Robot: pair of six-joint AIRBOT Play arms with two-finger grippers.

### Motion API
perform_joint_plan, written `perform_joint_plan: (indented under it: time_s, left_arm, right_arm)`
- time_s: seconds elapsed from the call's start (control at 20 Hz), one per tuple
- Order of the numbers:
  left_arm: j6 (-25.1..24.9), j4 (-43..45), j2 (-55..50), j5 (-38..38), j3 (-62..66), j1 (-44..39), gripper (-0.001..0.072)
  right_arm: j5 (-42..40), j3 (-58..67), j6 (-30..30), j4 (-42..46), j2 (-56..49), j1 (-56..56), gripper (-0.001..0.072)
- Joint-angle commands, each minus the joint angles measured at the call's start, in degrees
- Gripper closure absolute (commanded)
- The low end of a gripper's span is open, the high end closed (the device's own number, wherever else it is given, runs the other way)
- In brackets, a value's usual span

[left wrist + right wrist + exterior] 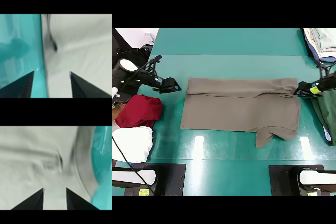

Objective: Fold the shirts.

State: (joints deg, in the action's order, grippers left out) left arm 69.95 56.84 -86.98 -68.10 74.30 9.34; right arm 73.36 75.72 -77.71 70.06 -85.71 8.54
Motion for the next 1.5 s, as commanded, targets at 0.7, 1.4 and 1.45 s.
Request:
perform_joint_plan:
  time_s: [0.7, 1.4, 1.45]
  left_arm:
    - [-4.39, -7.89, 10.86, -0.48, -34.77, 1.33, 0.0174]
    - [-4.42, -10.60, 10.99, 1.92, -26.73, -0.55, 0.0682]
    - [-4.42, -10.62, 10.99, 1.77, -26.73, -0.55, 0.0683]
  right_arm:
    - [5.27, -22.27, 8.33, -17.86, 22.88, 11.69, 0.0383]
    - [7.15, -47.95, 3.72, -7.52, 32.83, 23.41, 0.0244]
    - [6.73, -49.35, 3.74, -7.58, 32.81, 23.47, 0.0244]
